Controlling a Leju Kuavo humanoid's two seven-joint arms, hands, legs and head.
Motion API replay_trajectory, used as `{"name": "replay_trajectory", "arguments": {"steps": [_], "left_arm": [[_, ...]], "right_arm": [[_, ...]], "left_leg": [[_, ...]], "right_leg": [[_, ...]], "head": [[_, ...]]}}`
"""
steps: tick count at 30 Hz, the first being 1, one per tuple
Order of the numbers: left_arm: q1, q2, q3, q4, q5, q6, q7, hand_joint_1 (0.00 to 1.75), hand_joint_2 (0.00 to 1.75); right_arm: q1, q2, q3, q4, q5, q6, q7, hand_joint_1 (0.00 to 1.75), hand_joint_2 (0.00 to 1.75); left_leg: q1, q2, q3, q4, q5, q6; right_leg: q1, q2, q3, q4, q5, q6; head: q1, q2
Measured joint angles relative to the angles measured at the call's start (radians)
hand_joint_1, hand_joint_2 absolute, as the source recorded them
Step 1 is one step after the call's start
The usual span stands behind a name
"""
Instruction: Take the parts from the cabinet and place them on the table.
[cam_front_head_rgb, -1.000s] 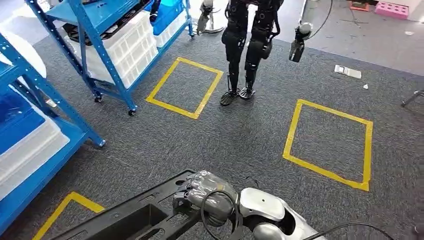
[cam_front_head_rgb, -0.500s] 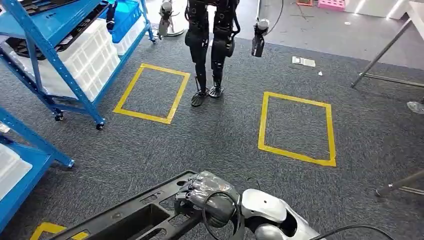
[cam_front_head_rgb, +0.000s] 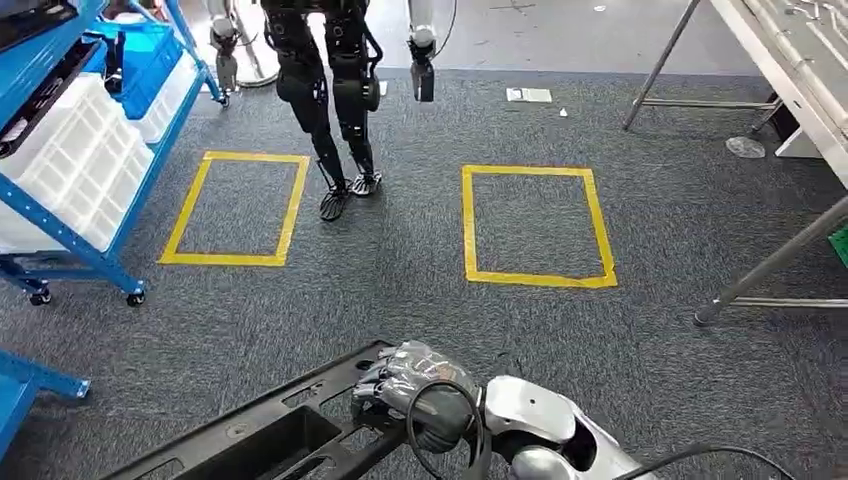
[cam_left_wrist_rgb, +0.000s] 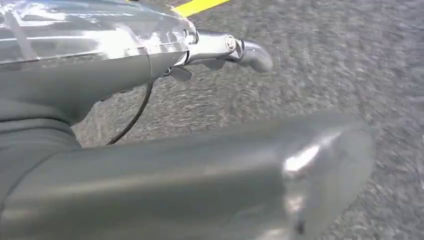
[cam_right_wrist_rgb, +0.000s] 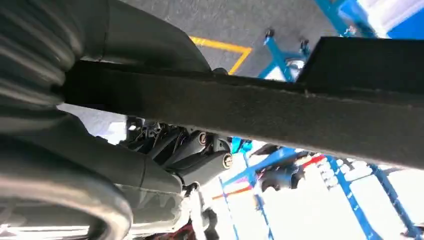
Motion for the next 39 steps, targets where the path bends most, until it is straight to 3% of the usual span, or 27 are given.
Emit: {"name": "replay_trajectory", "arguments": {"steps": [2, 3, 4, 6, 7, 8, 12, 13, 14, 15, 17, 18, 19, 21, 22, 23, 27, 28, 29, 30, 32, 33, 34, 36, 37, 38, 39], "left_arm": [[0.005, 0.0, 0.0, 0.0, -0.001, 0.0, 0.0, 0.0, 0.0], [0.008, 0.0, 0.0, 0.0, -0.001, 0.0, 0.0, 0.0, 0.0], [0.008, 0.0, 0.0, 0.0, -0.001, 0.0, 0.001, 0.0, 0.0], [0.006, 0.001, 0.0, 0.0, -0.001, 0.0, 0.0, 0.0, 0.0], [0.006, 0.002, 0.0, 0.0, -0.001, 0.0, 0.0, 0.0, 0.0], [0.006, 0.002, 0.0, 0.0, -0.001, 0.0, 0.0, 0.0, 0.0], [0.006, 0.002, 0.0, 0.0, -0.002, 0.0, 0.0, 0.0, 0.0], [0.005, 0.002, 0.0, 0.0, -0.002, 0.0, 0.0, 0.0, 0.0], [0.004, 0.002, 0.0, 0.0, -0.002, 0.0, -0.001, 0.0, 0.0], [0.006, 0.002, 0.0, 0.0, -0.002, 0.001, -0.001, 0.0, 0.0], [0.009, 0.002, 0.0, 0.0, -0.003, 0.001, 0.0, 0.0, 0.0], [0.008, 0.002, 0.0, 0.0, -0.004, 0.001, 0.0, 0.0, 0.0], [0.008, 0.002, 0.0, 0.0, -0.004, 0.001, 0.0, 0.0, 0.0], [0.007, 0.002, 0.0, 0.0, -0.006, 0.001, 0.0, 0.0, 0.0], [0.007, 0.002, 0.0, 0.0, -0.006, 0.001, 0.0, 0.0, 0.0], [0.007, 0.002, 0.0, 0.0, -0.006, 0.001, 0.0, 0.0, 0.0], [0.004, 0.0, -0.001, 0.0, -0.006, 0.001, 0.0, 0.0, 0.0], [0.003, -0.001, -0.003, 0.0, -0.007, 0.001, 0.0, 0.0, 0.0], [0.002, -0.001, -0.003, 0.0, -0.007, 0.001, -0.001, 0.0, 0.0], [0.003, -0.001, -0.003, 0.0, -0.008, 0.003, -0.001, 0.0, 0.0], [0.009, -0.001, -0.003, 0.001, -0.007, 0.003, 0.0, 0.0, 0.0], [0.012, -0.001, -0.003, 0.001, -0.007, 0.003, 0.0, 0.0, 0.0], [0.013, -0.001, -0.003, 0.001, -0.007, 0.003, 0.0, 0.0, 0.0], [0.011, 0.002, -0.003, 0.001, -0.007, 0.003, 0.0, 0.0, 0.0], [0.011, 0.003, -0.003, 0.001, -0.007, 0.003, 0.0, 0.0, 0.0], [0.011, 0.004, -0.003, 0.001, -0.007, 0.003, 0.0, 0.0, 0.0], [0.012, 0.004, -0.003, 0.001, -0.007, 0.003, 0.0, 0.0, 0.0]], "right_arm": [[0.004, 0.0, 0.001, 0.0, 0.0, 0.0, 0.001, 1.75, 1.75], [0.006, 0.0, 0.001, 0.0, 0.0, 0.0, 0.001, 1.75, 1.75], [0.007, 0.0, 0.001, 0.0, 0.0, 0.0, 0.001, 1.75, 1.75], [0.008, 0.0, 0.001, 0.0, 0.0, 0.0, 0.001, 1.75, 1.75], [0.008, 0.0, 0.0, 0.0, 0.0, 0.0, 0.001, 1.75, 1.75], [0.007, 0.0, 0.0, 0.0, 0.0, 0.0, 0.002, 1.75, 1.75], [0.013, -0.002, -0.001, 0.0, 0.001, -0.002, 0.002, 1.75, 1.75], [0.015, -0.002, -0.002, -0.001, 0.001, -0.002, 0.002, 1.75, 1.75], [0.012, -0.003, -0.002, -0.002, 0.0, -0.003, 0.001, 1.75, 1.75], [0.011, -0.003, -0.003, -0.002, 0.0, -0.004, 0.002, 1.75, 1.75], [0.015, -0.003, -0.002, -0.002, 0.0, -0.004, 0.002, 1.75, 1.75], [0.016, -0.003, -0.002, -0.002, 0.0, -0.004, 0.002, 1.75, 1.75], [0.017, -0.003, -0.002, -0.002, 0.002, -0.004, 0.003, 1.75, 1.75], [0.017, -0.004, -0.002, -0.002, 0.002, -0.004, 0.003, 1.75, 1.75], [0.017, -0.004, -0.003, -0.003, 0.002, -0.005, 0.003, 1.75, 1.75], [0.015, -0.003, -0.003, -0.003, 0.002, -0.005, 0.003, 1.75, 1.75], [0.018, -0.005, -0.003, -0.005, 0.003, -0.007, 0.004, 1.75, 1.75], [0.019, -0.005, -0.003, -0.008, 0.005, -0.008, 0.003, 1.75, 1.75], [0.015, -0.006, -0.004, -0.009, 0.005, -0.009, 0.003, 1.75, 1.75], [0.015, -0.004, -0.004, -0.009, 0.005, -0.009, 0.004, 1.75, 1.75], [0.016, -0.002, -0.003, -0.009, 0.005, -0.01, 0.004, 1.75, 1.75], [0.017, -0.002, -0.003, -0.009, 0.006, -0.01, 0.004, 1.75, 1.75], [0.018, -0.002, -0.003, -0.009, 0.006, -0.01, 0.005, 1.75, 1.75], [0.019, -0.002, -0.003, -0.009, 0.006, -0.01, 0.004, 1.75, 1.75], [0.019, -0.002, -0.003, -0.009, 0.006, -0.011, 0.004, 1.75, 1.75], [0.019, -0.002, -0.003, -0.009, 0.006, -0.011, 0.005, 1.75, 1.75], [0.016, -0.003, -0.004, -0.009, 0.006, -0.012, 0.006, 1.75, 1.75]], "left_leg": [[-0.004, -0.026, -0.089, 0.174, -0.061, -0.001], [-0.004, -0.027, -0.106, 0.195, -0.053, 0.001], [-0.003, -0.027, -0.097, 0.162, -0.021, 0.003], [-0.001, -0.038, -0.029, -0.004, 0.078, 0.005], [0.003, -0.074, 0.003, -0.086, 0.118, 0.006], [0.005, -0.122, 0.012, -0.107, 0.106, 0.008], [0.002, -0.086, 0.015, -0.123, 0.111, 0.024], [0.005, -0.069, 0.019, -0.13, 0.115, 0.032], [0.003, -0.057, 0.021, -0.135, 0.116, 0.04], [-0.001, -0.042, 0.022, -0.135, 0.116, 0.042], [-0.005, -0.01, 0.021, -0.135, 0.113, 0.046], [-0.005, 0.004, 0.022, -0.134, 0.112, 0.047], [-0.005, 0.017, 0.023, -0.134, 0.109, 0.046], [-0.005, 0.041, 0.03, -0.134, 0.104, 0.042], [-0.005, 0.051, 0.036, -0.134, 0.099, 0.038], [-0.012, 0.06, 0.039, -0.135, 0.095, 0.031], [-0.015, 0.103, 0.051, -0.138, 0.088, 0.013], [-0.008, 0.075, 0.05, -0.132, 0.076, 0.004], [-0.005, 0.023, 0.039, -0.099, 0.054, 0.006], [-0.004, -0.005, 0.009, -0.035, 0.019, 0.007], [-0.004, -0.024, -0.075, 0.133, -0.047, 0.004], [-0.003, -0.026, -0.105, 0.184, -0.053, 0.003], [-0.003, -0.026, -0.11, 0.18, -0.035, 0.004], [0.0, -0.03, -0.06, 0.049, 0.053, 0.006], [0.005, -0.055, -0.018, -0.047, 0.103, 0.005], [0.013, -0.11, 0.005, -0.097, 0.111, 0.005], [0.014, -0.128, 0.009, -0.118, 0.104, 0.004]], "right_leg": [[0.002, 0.031, 0.0, 0.0, 0.0, -0.001], [0.004, 0.046, 0.001, 0.0, 0.0, -0.001], [0.004, 0.061, 0.003, 0.001, 0.0, -0.001], [0.004, 0.09, 0.009, 0.002, -0.001, 0.0], [0.003, 0.101, 0.011, 0.003, -0.002, 0.003], [0.01, 0.111, 0.006, 0.007, -0.002, 0.007], [0.002, 0.155, -0.007, 0.0, 0.009, 0.031], [0.002, 0.123, -0.015, 0.01, 0.0, 0.031], [0.008, 0.067, -0.033, 0.048, -0.027, 0.034], [0.007, 0.045, -0.068, 0.12, -0.065, 0.035], [0.0, 0.031, -0.143, 0.273, -0.123, 0.037], [-0.003, 0.028, -0.161, 0.307, -0.126, 0.039], [-0.004, 0.026, -0.155, 0.294, -0.107, 0.04], [-0.005, 0.009, -0.078, 0.144, -0.027, 0.039], [-0.004, -0.021, -0.025, 0.048, 0.011, 0.037], [0.011, -0.068, -0.001, 0.014, -0.007, 0.038], [0.02, -0.029, -0.001, -0.001, -0.008, 0.024], [0.005, -0.02, 0.005, -0.007, -0.003, 0.016], [0.006, -0.009, 0.006, -0.007, -0.004, 0.008], [0.006, -0.001, 0.006, -0.007, -0.005, -0.002], [0.007, 0.028, 0.007, -0.007, -0.004, -0.004], [0.008, 0.042, 0.007, -0.007, -0.004, -0.004], [0.008, 0.058, 0.009, -0.006, -0.004, -0.004], [0.007, 0.087, 0.015, -0.006, -0.005, -0.002], [0.006, 0.101, 0.018, -0.003, -0.007, 0.001], [0.005, 0.11, 0.016, -0.002, -0.01, 0.005], [0.011, 0.122, 0.009, 0.007, -0.011, 0.009]], "head": [[-0.002, 0.0], [-0.002, 0.0], [-0.002, 0.0], [-0.002, 0.0], [-0.002, 0.0], [-0.003, 0.0], [-0.002, 0.0], [-0.002, 0.0], [0.006, 0.0], [0.008, 0.0], [0.008, 0.0], [0.008, 0.0], [0.008, 0.0], [0.008, 0.0], [0.008, 0.0], [0.008, 0.0], [0.003, 0.0], [0.003, 0.0], [0.003, 0.0], [0.0, 0.0], [-0.001, 0.0], [-0.001, 0.0], [-0.001, 0.0], [-0.002, 0.0], [-0.001, 0.0], [-0.001, 0.0], [-0.003, 0.0]]}}
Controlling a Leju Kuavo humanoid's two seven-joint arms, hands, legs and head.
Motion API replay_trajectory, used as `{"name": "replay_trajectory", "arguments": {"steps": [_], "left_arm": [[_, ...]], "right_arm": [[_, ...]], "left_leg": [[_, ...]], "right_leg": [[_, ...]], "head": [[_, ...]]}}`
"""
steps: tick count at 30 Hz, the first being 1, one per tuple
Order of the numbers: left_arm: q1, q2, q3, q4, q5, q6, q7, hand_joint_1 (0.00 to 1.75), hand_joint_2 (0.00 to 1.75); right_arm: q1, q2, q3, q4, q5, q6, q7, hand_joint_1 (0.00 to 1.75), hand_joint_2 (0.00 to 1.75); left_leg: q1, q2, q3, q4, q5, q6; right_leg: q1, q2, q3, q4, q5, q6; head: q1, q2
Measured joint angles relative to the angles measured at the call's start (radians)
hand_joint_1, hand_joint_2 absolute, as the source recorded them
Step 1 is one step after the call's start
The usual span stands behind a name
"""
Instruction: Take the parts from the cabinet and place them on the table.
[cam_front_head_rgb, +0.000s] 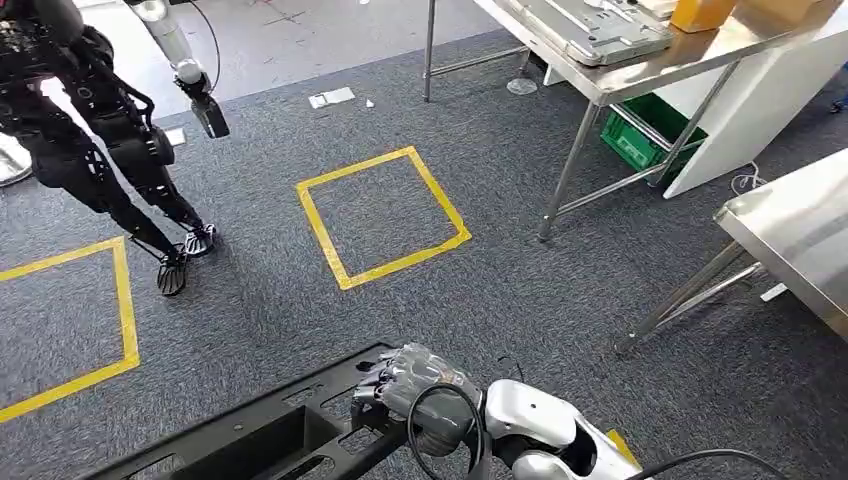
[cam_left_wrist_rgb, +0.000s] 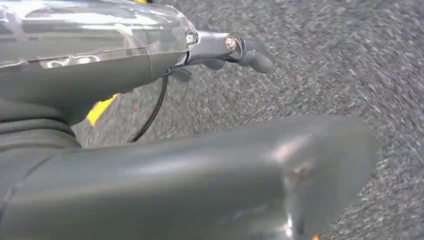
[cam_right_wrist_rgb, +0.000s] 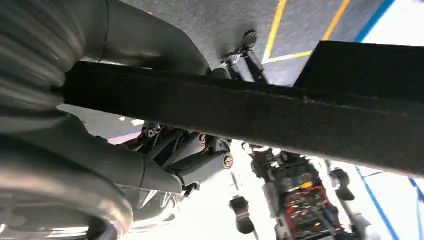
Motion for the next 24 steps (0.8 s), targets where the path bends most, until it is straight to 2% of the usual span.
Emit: {"name": "replay_trajectory", "arguments": {"steps": [3, 4, 5, 6, 7, 8, 9, 10, 11, 12, 13, 14, 15, 16, 18, 19, 20, 21, 22, 23, 24], "left_arm": [[-0.001, 0.0, 0.0, 0.001, 0.0, -0.001, 0.001, 0.0, 0.0], [-0.002, 0.0, 0.0, 0.001, 0.0, -0.001, 0.001, 0.0, 0.0], [-0.003, 0.0, 0.0, 0.0, 0.0, -0.001, 0.0, 0.0, 0.0], [-0.002, 0.001, 0.0, 0.0, 0.0, -0.001, 0.0, 0.0, 0.0], [0.0, 0.002, 0.0, 0.0, 0.0, -0.001, 0.0, 0.0, 0.0], [0.001, 0.002, 0.0, 0.0, 0.0, -0.001, 0.001, 0.0, 0.0], [0.002, 0.003, 0.0, 0.0, 0.0, -0.001, 0.001, 0.0, 0.0], [0.002, 0.003, 0.0, 0.0, 0.0, -0.001, 0.001, 0.0, 0.0], [0.001, 0.003, 0.0, 0.0, 0.0, -0.001, 0.001, 0.0, 0.0], [0.001, 0.003, 0.0, 0.001, -0.001, -0.001, 0.001, 0.0, 0.0], [0.001, 0.003, 0.0, 0.0, -0.001, -0.001, 0.001, 0.0, 0.0], [0.001, 0.003, 0.0, 0.0, -0.001, -0.001, 0.001, 0.0, 0.0], [0.001, 0.003, 0.0, 0.0, -0.001, -0.001, 0.0, 0.0, 0.0], [0.0, 0.003, 0.0, 0.0, -0.001, -0.001, 0.001, 0.0, 0.0], [-0.001, 0.003, 0.0, 0.001, -0.001, -0.001, 0.001, 0.0, 0.0], [-0.004, 0.003, 0.0, 0.001, -0.001, -0.001, 0.001, 0.0, 0.0], [-0.007, 0.003, 0.0, 0.001, -0.001, -0.001, 0.0, 0.0, 0.0], [-0.007, 0.003, 0.0, 0.001, -0.001, -0.001, 0.0, 0.0, 0.0], [-0.006, 0.003, 0.0, 0.001, -0.001, -0.001, 0.0, 0.0, 0.0], [-0.003, 0.004, 0.0, 0.001, -0.001, -0.001, 0.001, 0.0, 0.0], [-0.001, 0.005, 0.0, 0.001, -0.001, -0.001, 0.001, 0.0, 0.0]], "right_arm": [[0.006, -0.002, -0.001, -0.002, 0.0, -0.002, 0.0, 1.75, 1.75], [0.006, -0.005, -0.002, -0.003, 0.0, -0.002, 0.0, 1.75, 1.75], [0.007, -0.005, -0.003, -0.006, 0.0, -0.003, 0.0, 1.75, 1.75], [0.004, -0.007, -0.004, -0.008, 0.0, -0.003, -0.001, 1.75, 1.75], [0.003, -0.007, -0.006, -0.008, 0.0, -0.003, -0.001, 1.75, 1.75], [0.005, -0.007, -0.006, -0.008, 0.0, -0.003, 0.0, 1.75, 1.75], [0.008, -0.007, -0.006, -0.008, 0.0, -0.003, 0.0, 1.75, 1.75], [0.01, -0.008, -0.006, -0.008, 0.0, -0.003, 0.0, 1.75, 1.75], [0.011, -0.01, -0.007, -0.008, 0.0, -0.003, 0.0, 1.75, 1.75], [0.01, -0.01, -0.006, -0.008, 0.0, -0.003, 0.0, 1.75, 1.75], [0.01, -0.011, -0.007, -0.008, 0.0, -0.003, -0.002, 1.75, 1.75], [0.01, -0.011, -0.008, -0.008, 0.0, -0.004, -0.002, 1.75, 1.75], [0.008, -0.012, -0.008, -0.008, 0.0, -0.004, -0.002, 1.75, 1.75], [0.006, -0.012, -0.008, -0.011, -0.001, -0.005, -0.002, 1.75, 1.75], [0.011, -0.015, -0.008, -0.012, -0.001, -0.005, -0.002, 1.75, 1.75], [0.012, -0.016, -0.008, -0.014, -0.001, -0.005, -0.002, 1.75, 1.75], [0.013, -0.016, -0.009, -0.017, -0.001, -0.006, -0.003, 1.75, 1.75], [0.009, -0.016, -0.009, -0.018, -0.001, -0.006, -0.003, 1.75, 1.75], [0.008, -0.014, -0.008, -0.018, -0.001, -0.006, -0.003, 1.75, 1.75], [0.008, -0.013, -0.008, -0.018, -0.002, -0.006, -0.003, 1.75, 1.75], [0.009, -0.014, -0.007, -0.018, -0.002, -0.006, -0.003, 1.75, 1.75]], "left_leg": [[-0.013, 0.03, 0.0, 0.005, 0.003, 0.012], [-0.003, 0.046, 0.003, -0.006, 0.009, 0.022], [-0.007, 0.059, 0.006, -0.01, 0.01, 0.029], [-0.009, 0.073, 0.006, -0.01, 0.01, 0.035], [-0.013, 0.089, 0.006, -0.01, 0.008, 0.038], [-0.015, 0.105, 0.006, -0.01, 0.006, 0.04], [-0.016, 0.121, 0.006, -0.01, 0.005, 0.042], [-0.017, 0.137, 0.008, -0.01, 0.003, 0.041], [-0.017, 0.15, 0.01, -0.01, 0.0, 0.041], [-0.017, 0.162, 0.015, -0.01, -0.004, 0.039], [-0.016, 0.173, 0.021, -0.01, -0.009, 0.036], [-0.018, 0.183, 0.028, -0.01, -0.014, 0.031], [-0.026, 0.193, 0.029, -0.01, -0.018, 0.023], [-0.028, 0.2, 0.03, -0.009, -0.02, 0.019], [-0.029, 0.226, 0.04, -0.019, -0.021, 0.013], [-0.029, 0.232, 0.045, -0.019, -0.027, 0.005], [-0.021, 0.18, 0.045, -0.004, -0.04, 0.0], [-0.017, 0.132, 0.023, 0.041, -0.067, 0.002], [-0.016, 0.112, -0.015, 0.118, -0.104, 0.002], [-0.018, 0.105, -0.062, 0.207, -0.14, 0.0], [-0.018, 0.102, -0.101, 0.279, -0.16, -0.001]], "right_leg": [[-0.01, 0.03, -0.008, -0.009, 0.01, 0.018], [-0.006, 0.035, -0.014, -0.005, 0.006, 0.023], [-0.003, -0.02, -0.025, 0.016, -0.01, 0.025], [-0.002, -0.057, -0.05, 0.067, -0.04, 0.026], [-0.004, -0.077, -0.09, 0.148, -0.077, 0.027], [-0.007, -0.087, -0.131, 0.227, -0.108, 0.028], [-0.009, -0.092, -0.164, 0.291, -0.125, 0.029], [-0.011, -0.095, -0.174, 0.305, -0.118, 0.03], [-0.013, -0.098, -0.158, 0.27, -0.088, 0.031], [-0.013, -0.106, -0.122, 0.198, -0.046, 0.03], [-0.013, -0.123, -0.073, 0.106, -0.003, 0.029], [-0.01, -0.166, -0.028, 0.019, 0.021, 0.026], [0.011, -0.19, -0.014, 0.002, 0.003, 0.025], [0.008, -0.186, -0.013, -0.001, 0.0, 0.022], [0.012, -0.16, -0.016, -0.001, -0.001, 0.019], [0.003, -0.147, -0.011, -0.009, 0.002, 0.012], [-0.005, -0.136, -0.006, -0.013, 0.004, 0.008], [-0.006, -0.127, -0.004, -0.014, 0.003, -0.003], [-0.006, -0.117, -0.003, -0.014, 0.002, -0.008], [-0.006, -0.102, -0.002, -0.013, 0.001, -0.01], [-0.005, -0.088, -0.001, -0.013, 0.001, -0.01]], "head": [[0.0, 0.0], [0.0, 0.0], [0.003, 0.0], [0.011, 0.0], [0.012, 0.0], [0.012, 0.0], [0.012, 0.0], [0.012, 0.0], [0.012, 0.0], [0.012, 0.0], [0.012, 0.0], [0.013, 0.0], [0.013, 0.0], [0.013, 0.0], [0.01, 0.0], [0.009, 0.0], [0.008, 0.0], [0.007, 0.0], [0.005, 0.0], [0.004, 0.0], [0.003, 0.0]]}}
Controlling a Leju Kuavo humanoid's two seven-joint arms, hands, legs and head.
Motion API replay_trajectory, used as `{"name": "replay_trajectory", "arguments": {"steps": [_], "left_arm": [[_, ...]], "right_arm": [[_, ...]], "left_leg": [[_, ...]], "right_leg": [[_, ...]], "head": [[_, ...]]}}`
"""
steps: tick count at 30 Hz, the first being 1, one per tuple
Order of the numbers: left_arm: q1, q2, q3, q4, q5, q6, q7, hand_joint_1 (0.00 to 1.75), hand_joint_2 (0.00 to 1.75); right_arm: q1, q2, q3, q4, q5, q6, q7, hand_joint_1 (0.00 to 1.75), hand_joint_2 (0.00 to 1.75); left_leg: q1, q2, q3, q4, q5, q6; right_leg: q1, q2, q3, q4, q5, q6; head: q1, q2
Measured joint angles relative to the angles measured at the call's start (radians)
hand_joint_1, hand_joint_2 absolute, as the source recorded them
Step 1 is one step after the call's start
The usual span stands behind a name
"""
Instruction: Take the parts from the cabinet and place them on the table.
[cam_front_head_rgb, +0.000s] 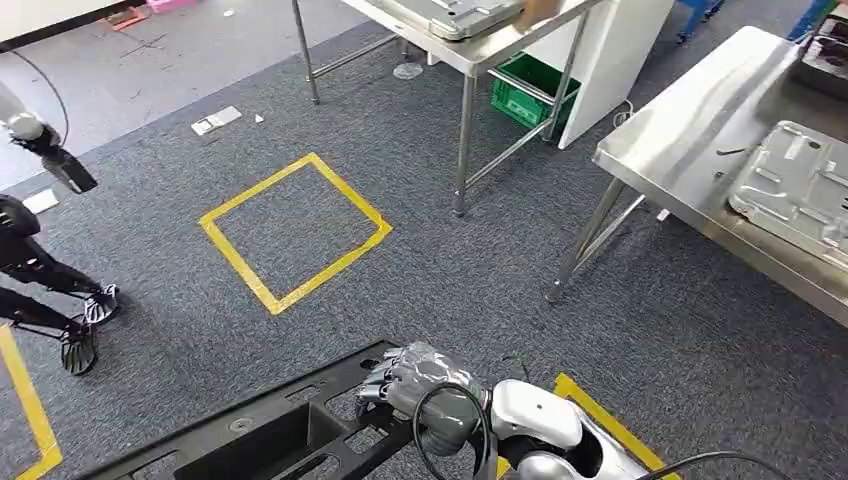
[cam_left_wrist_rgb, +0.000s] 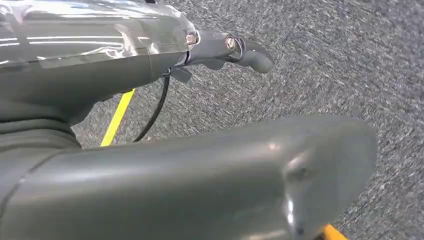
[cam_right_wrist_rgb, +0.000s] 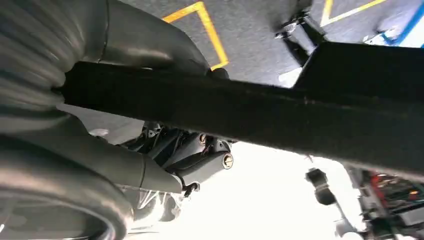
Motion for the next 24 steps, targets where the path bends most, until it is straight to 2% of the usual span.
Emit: {"name": "replay_trajectory", "arguments": {"steps": [1, 2, 3, 4, 5, 6, 7, 8, 10, 11, 12, 13, 15, 16, 17, 18, 19, 20, 21, 22, 23, 24], "left_arm": [[0.001, 0.002, 0.0, 0.0, 0.0, 0.0, 0.0, 0.0, 0.0], [0.001, 0.003, 0.0, 0.0, 0.001, 0.0, 0.0, 0.0, 0.0], [-0.001, 0.004, 0.0, 0.0, 0.002, -0.002, 0.0, 0.0, 0.0], [-0.002, 0.006, 0.0, 0.0, 0.002, -0.002, -0.001, 0.0, 0.0], [-0.003, 0.007, 0.0, 0.0, 0.003, -0.002, -0.002, 0.0, 0.0], [-0.003, 0.008, 0.0, 0.0, 0.003, -0.002, -0.002, 0.0, 0.0], [-0.003, 0.008, 0.0, 0.0, 0.003, -0.002, -0.004, 0.0, 0.0], [-0.002, 0.008, 0.0, 0.0, 0.003, -0.002, -0.004, 0.0, 0.0], [-0.004, 0.008, 0.0, 0.0, 0.003, -0.002, -0.003, 0.0, 0.0], [-0.007, 0.008, 0.0, 0.0, 0.002, -0.002, -0.003, 0.0, 0.0], [-0.008, 0.008, 0.0, 0.0, 0.002, -0.002, -0.003, 0.0, 0.0], [-0.008, 0.007, 0.0, 0.0, 0.001, -0.002, -0.003, 0.0, 0.0], [-0.004, 0.008, 0.0, 0.0, -0.001, -0.002, 0.001, 0.0, 0.0], [-0.004, 0.008, 0.0, 0.0, -0.001, -0.002, 0.003, 0.0, 0.0], [-0.005, 0.008, 0.0, 0.0, -0.003, -0.002, 0.003, 0.0, 0.0], [-0.007, 0.007, 0.0, 0.001, -0.004, -0.002, 0.003, 0.0, 0.0], [-0.008, 0.007, -0.002, 0.001, -0.005, -0.002, 0.003, 0.0, 0.0], [-0.01, 0.007, -0.003, 0.001, -0.005, -0.002, 0.003, 0.0, 0.0], [-0.011, 0.007, -0.003, 0.001, -0.006, -0.002, 0.003, 0.0, 0.0], [-0.011, 0.007, -0.004, 0.001, -0.008, -0.002, 0.003, 0.0, 0.0], [-0.012, 0.007, -0.004, 0.001, -0.009, -0.005, 0.003, 0.0, 0.0], [-0.012, 0.007, -0.005, 0.001, -0.01, -0.006, 0.004, 0.0, 0.0]], "right_arm": [[0.0, 0.0, 0.0, 0.0, -0.001, 0.0, 0.0, 1.75, 1.75], [0.0, 0.0, 0.0, 0.0, -0.002, 0.0, -0.001, 1.75, 1.75], [0.0, 0.0, 0.0, 0.0, -0.003, 0.001, -0.002, 1.75, 1.75], [-0.001, 0.0, 0.0, 0.0, -0.004, 0.001, -0.002, 1.75, 1.75], [-0.002, 0.0, 0.0, 0.0, -0.006, 0.001, -0.003, 1.75, 1.75], [-0.004, 0.0, 0.0, 0.0, -0.007, 0.001, -0.003, 1.75, 1.75], [-0.008, 0.0, 0.001, 0.0, -0.008, 0.002, -0.004, 1.75, 1.75], [-0.011, -0.001, 0.0, 0.0, -0.008, 0.001, -0.005, 1.75, 1.75], [-0.01, -0.003, 0.0, 0.0, -0.009, 0.001, -0.006, 1.75, 1.75], [-0.008, -0.006, -0.001, -0.001, -0.009, 0.001, -0.006, 1.75, 1.75], [-0.011, -0.007, -0.001, -0.003, -0.009, 0.0, -0.006, 1.75, 1.75], [-0.012, -0.01, -0.003, -0.005, -0.009, -0.001, -0.006, 1.75, 1.75], [-0.009, -0.01, -0.003, -0.005, -0.008, -0.002, -0.006, 1.75, 1.75], [-0.006, -0.011, -0.003, -0.005, -0.008, -0.003, -0.004, 1.75, 1.75], [-0.004, -0.011, -0.004, -0.005, -0.006, -0.003, -0.002, 1.75, 1.75], [-0.002, -0.012, -0.004, -0.005, -0.003, -0.004, -0.001, 1.75, 1.75], [0.0, -0.014, -0.004, -0.006, 0.001, -0.005, 0.001, 1.75, 1.75], [0.0, -0.015, -0.004, -0.008, 0.002, -0.005, 0.001, 1.75, 1.75], [0.001, -0.016, -0.005, -0.011, 0.003, -0.006, 0.002, 1.75, 1.75], [-0.002, -0.016, -0.005, -0.014, 0.005, -0.008, 0.003, 1.75, 1.75], [0.0, -0.016, -0.005, -0.016, 0.007, -0.011, 0.005, 1.75, 1.75], [0.004, -0.016, -0.006, -0.017, 0.008, -0.012, 0.006, 1.75, 1.75]], "left_leg": [[0.001, 0.0, -0.023, 0.03, 0.005, 0.0], [0.001, 0.0, -0.02, 0.007, 0.034, 0.001], [0.003, -0.001, 0.003, -0.054, 0.079, 0.001], [0.006, -0.011, 0.041, -0.146, 0.133, 0.002], [0.012, -0.046, 0.077, -0.236, 0.179, 0.001], [0.016, -0.102, 0.087, -0.259, 0.165, 0.001], [0.02, -0.098, 0.09, -0.271, 0.166, 0.001], [0.014, -0.088, 0.09, -0.271, 0.167, 0.003], [0.009, -0.068, 0.092, -0.274, 0.168, 0.015], [0.015, -0.05, 0.095, -0.282, 0.172, 0.024], [0.013, -0.04, 0.097, -0.284, 0.171, 0.03], [0.01, -0.026, 0.097, -0.284, 0.17, 0.034], [0.006, 0.007, 0.099, -0.284, 0.166, 0.039], [0.006, 0.024, 0.099, -0.283, 0.164, 0.04], [0.006, 0.037, 0.101, -0.283, 0.162, 0.039], [0.006, 0.052, 0.105, -0.283, 0.158, 0.037], [0.007, 0.064, 0.111, -0.283, 0.154, 0.034], [0.007, 0.075, 0.118, -0.283, 0.149, 0.03], [0.004, 0.085, 0.123, -0.285, 0.145, 0.025], [-0.003, 0.094, 0.122, -0.282, 0.141, 0.018], [-0.006, 0.105, 0.124, -0.285, 0.141, 0.015], [-0.009, 0.117, 0.128, -0.288, 0.14, 0.013]], "right_leg": [[0.001, 0.015, 0.002, 0.0, 0.0, 0.0], [0.001, 0.031, 0.005, 0.0, -0.001, 0.0], [0.0, 0.045, 0.008, 0.001, -0.001, 0.0], [-0.001, 0.06, 0.014, 0.001, -0.004, 0.002], [-0.002, 0.073, 0.016, 0.003, -0.007, 0.006], [0.003, 0.083, 0.012, 0.006, -0.009, 0.012], [0.001, 0.096, 0.004, 0.011, -0.007, 0.015], [-0.001, 0.103, 0.001, 0.008, -0.004, 0.021], [-0.007, 0.127, -0.004, 0.004, 0.0, 0.033], [-0.006, 0.104, -0.01, 0.014, -0.009, 0.036], [0.001, 0.049, -0.026, 0.044, -0.03, 0.038], [0.0, 0.02, -0.056, 0.106, -0.062, 0.04], [-0.006, 0.001, -0.132, 0.252, -0.118, 0.042], [-0.008, -0.004, -0.157, 0.293, -0.122, 0.043], [-0.009, -0.007, -0.156, 0.287, -0.107, 0.044], [-0.01, -0.013, -0.133, 0.236, -0.069, 0.044], [-0.01, -0.026, -0.091, 0.153, -0.023, 0.044], [-0.008, -0.051, -0.044, 0.066, 0.017, 0.042], [0.001, -0.101, -0.019, 0.024, 0.005, 0.043], [0.017, -0.106, -0.012, 0.007, 0.002, 0.04], [0.013, -0.098, -0.016, 0.012, 0.001, 0.039], [0.015, -0.084, -0.018, 0.012, 0.001, 0.038]], "head": [[0.0, 0.0], [0.0, 0.0], [0.0, 0.0], [0.0, 0.0], [0.0, 0.0], [0.0, 0.0], [0.001, 0.0], [0.001, 0.0], [0.001, 0.0], [0.001, 0.0], [0.006, 0.0], [0.01, 0.0], [0.01, 0.0], [0.01, 0.0], [0.01, 0.0], [0.01, 0.0], [0.01, 0.0], [0.01, 0.0], [0.01, 0.0], [0.014, 0.0], [0.01, 0.0], [0.007, 0.0]]}}
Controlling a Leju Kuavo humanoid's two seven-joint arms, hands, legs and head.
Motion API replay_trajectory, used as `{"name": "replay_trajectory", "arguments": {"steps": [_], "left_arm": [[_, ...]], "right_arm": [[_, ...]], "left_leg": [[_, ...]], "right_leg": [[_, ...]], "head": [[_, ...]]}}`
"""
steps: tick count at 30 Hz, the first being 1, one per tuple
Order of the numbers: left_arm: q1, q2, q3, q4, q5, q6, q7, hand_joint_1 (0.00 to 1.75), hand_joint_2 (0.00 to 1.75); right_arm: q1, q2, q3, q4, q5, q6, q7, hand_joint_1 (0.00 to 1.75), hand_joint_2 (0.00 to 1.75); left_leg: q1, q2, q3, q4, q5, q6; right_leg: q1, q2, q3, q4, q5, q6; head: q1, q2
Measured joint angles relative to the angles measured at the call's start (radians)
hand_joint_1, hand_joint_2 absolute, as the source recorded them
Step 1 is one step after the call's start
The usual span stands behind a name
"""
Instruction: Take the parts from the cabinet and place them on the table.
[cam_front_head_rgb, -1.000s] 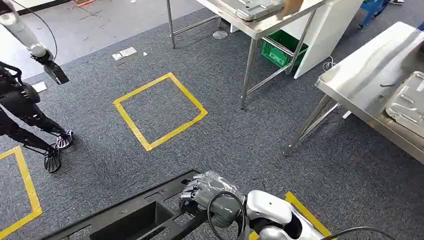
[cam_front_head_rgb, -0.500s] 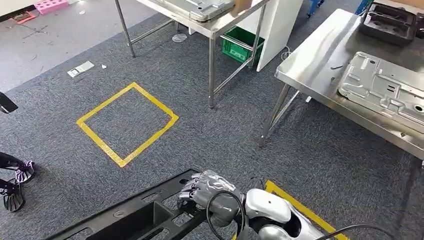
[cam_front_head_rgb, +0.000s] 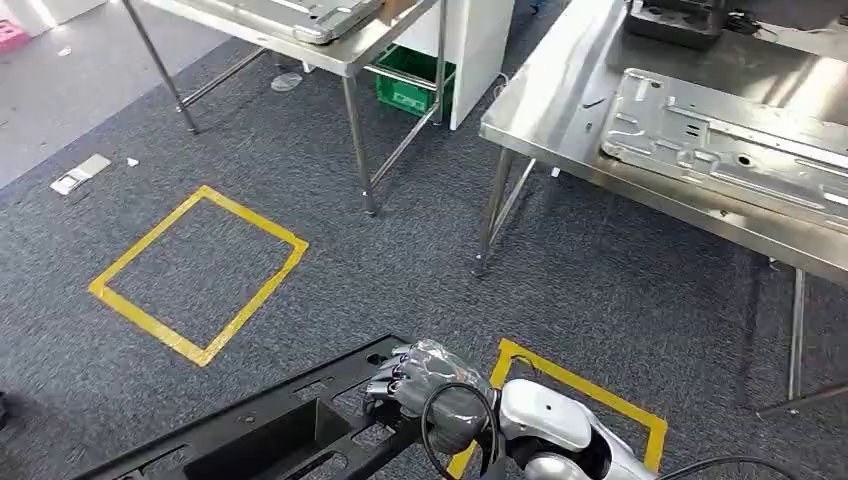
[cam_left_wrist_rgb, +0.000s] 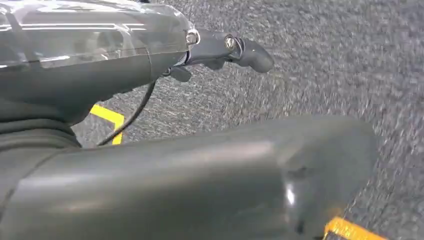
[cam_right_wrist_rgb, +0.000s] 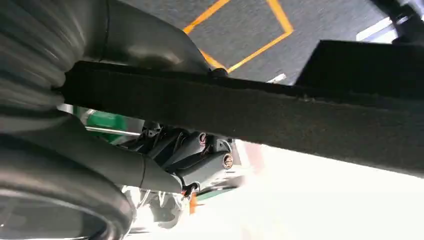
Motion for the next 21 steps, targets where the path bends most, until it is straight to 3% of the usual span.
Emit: {"name": "replay_trajectory", "arguments": {"steps": [1, 2, 3, 4, 6, 7, 8, 9, 11, 12, 13, 16, 17, 18, 19, 20, 21], "left_arm": [[-0.001, 0.0, 0.0, 0.0, -0.001, 0.0, 0.0, 0.0, 0.0], [-0.004, -0.002, -0.002, 0.0, -0.002, 0.0, -0.001, 0.0, 0.0], [-0.008, -0.002, -0.002, 0.0, -0.002, 0.0, -0.002, 0.0, 0.0], [-0.009, -0.002, -0.002, 0.0, -0.002, 0.001, -0.002, 0.0, 0.0], [-0.006, -0.002, -0.002, 0.0, -0.001, 0.002, -0.001, 0.0, 0.0], [-0.003, -0.001, -0.002, 0.001, 0.002, 0.002, 0.0, 0.0, 0.0], [-0.002, 0.002, -0.002, 0.001, 0.004, 0.002, 0.002, 0.0, 0.0], [-0.002, 0.002, -0.001, 0.001, 0.006, 0.002, 0.002, 0.0, 0.0], [-0.004, 0.007, -0.001, 0.001, 0.01, 0.002, 0.002, 0.0, 0.0], [-0.004, 0.011, -0.001, 0.001, 0.011, 0.001, 0.002, 0.0, 0.0], [-0.003, 0.013, 0.0, 0.001, 0.014, 0.0, 0.003, 0.0, 0.0], [-0.004, 0.016, 0.0, 0.001, 0.018, -0.002, 0.006, 0.0, 0.0], [-0.006, 0.016, 0.0, 0.001, 0.018, -0.004, 0.005, 0.0, 0.0], [-0.008, 0.016, 0.0, 0.001, 0.018, -0.005, 0.005, 0.0, 0.0], [-0.008, 0.016, 0.0, 0.001, 0.018, -0.006, 0.003, 0.0, 0.0], [-0.006, 0.017, 0.0, 0.001, 0.018, -0.008, 0.002, 0.0, 0.0], [-0.002, 0.017, 0.0, 0.001, 0.018, -0.008, 0.002, 0.0, 0.0]], "right_arm": [[0.005, 0.0, 0.0, 0.0, 0.002, 0.0, 0.002, 1.75, 1.75], [0.005, 0.0, 0.0, -0.001, 0.004, -0.001, 0.003, 1.75, 1.75], [0.003, 0.0, -0.001, -0.003, 0.005, -0.002, 0.002, 1.75, 1.75], [0.002, 0.0, -0.001, -0.003, 0.006, -0.002, 0.002, 1.75, 1.75], [0.001, 0.007, 0.0, -0.003, 0.006, -0.002, 0.002, 1.75, 1.75], [0.001, 0.008, 0.0, -0.003, 0.006, -0.001, 0.001, 1.75, 1.75], [0.001, 0.008, 0.0, -0.003, 0.006, -0.001, 0.0, 1.75, 1.75], [-0.001, 0.008, 0.0, -0.003, 0.006, 0.0, -0.002, 1.75, 1.75], [-0.007, 0.009, 0.0, -0.003, 0.005, 0.002, -0.005, 1.75, 1.75], [-0.01, 0.01, 0.0, -0.003, 0.004, 0.002, -0.006, 1.75, 1.75], [-0.015, 0.011, 0.001, -0.003, 0.003, 0.005, -0.008, 1.75, 1.75], [-0.019, 0.013, 0.002, -0.003, 0.0, 0.013, -0.012, 1.75, 1.75], [-0.022, 0.013, 0.002, -0.003, -0.001, 0.013, -0.013, 1.75, 1.75], [-0.023, 0.014, 0.001, -0.003, -0.002, 0.014, -0.014, 1.75, 1.75], [-0.03, 0.014, 0.002, -0.003, -0.002, 0.015, -0.015, 1.75, 1.75], [-0.036, 0.015, 0.002, -0.003, -0.003, 0.015, -0.016, 1.75, 1.75], [-0.036, 0.016, 0.002, -0.003, -0.003, 0.015, -0.016, 1.75, 1.75]], "left_leg": [[0.0, 0.016, 0.008, -0.005, -0.001, -0.005], [0.003, 0.018, 0.011, -0.002, -0.012, -0.013], [0.009, -0.042, 0.007, 0.024, -0.028, -0.014], [0.011, -0.083, -0.021, 0.086, -0.063, -0.013], [0.01, -0.111, -0.102, 0.244, -0.127, -0.015], [0.01, -0.116, -0.137, 0.304, -0.14, -0.016], [0.01, -0.116, -0.149, 0.312, -0.126, -0.015], [0.011, -0.117, -0.137, 0.271, -0.088, -0.014], [0.016, -0.138, -0.07, 0.103, 0.011, -0.012], [0.022, -0.186, -0.045, 0.037, 0.031, -0.011], [0.026, -0.22, -0.034, 0.015, 0.019, -0.011], [0.013, -0.191, -0.035, 0.018, 0.02, 0.002], [0.023, -0.177, -0.034, 0.01, 0.024, 0.01], [0.021, -0.163, -0.029, 0.005, 0.026, 0.015], [0.02, -0.149, -0.027, 0.005, 0.024, 0.02], [0.018, -0.133, -0.027, 0.005, 0.022, 0.024], [0.016, -0.117, -0.027, 0.005, 0.021, 0.026]], "right_leg": [[0.001, 0.015, 0.0, -0.002, 0.0, -0.003], [-0.017, 0.028, 0.01, -0.011, 0.005, -0.012], [-0.017, 0.039, 0.012, -0.012, 0.004, -0.016], [-0.018, 0.048, 0.013, -0.012, 0.003, -0.026], [-0.018, 0.074, 0.014, -0.012, 0.001, -0.031], [-0.017, 0.089, 0.015, -0.011, 0.001, -0.032], [-0.016, 0.105, 0.016, -0.011, 0.001, -0.032], [-0.016, 0.12, 0.019, -0.011, 0.001, -0.031], [-0.017, 0.149, 0.025, -0.009, -0.001, -0.028], [-0.018, 0.159, 0.024, -0.007, -0.004, -0.024], [-0.01, 0.171, 0.018, 0.001, -0.005, -0.019], [-0.022, 0.201, 0.01, -0.008, 0.004, 0.001], [-0.017, 0.212, 0.006, -0.007, 0.003, 0.005], [-0.017, 0.162, -0.003, 0.008, -0.009, 0.008], [-0.013, 0.119, -0.025, 0.055, -0.038, 0.009], [-0.016, 0.096, -0.066, 0.136, -0.076, 0.012], [-0.019, 0.086, -0.107, 0.215, -0.107, 0.013]], "head": [[-0.001, 0.0], [-0.002, 0.0], [-0.003, 0.0], [-0.005, 0.0], [-0.007, 0.0], [-0.007, 0.0], [-0.007, 0.0], [-0.007, 0.0], [-0.007, 0.0], [-0.008, 0.0], [-0.01, 0.0], [-0.008, 0.0], [-0.008, 0.0], [-0.007, 0.0], [0.004, 0.0], [0.006, 0.0], [0.007, 0.0]]}}
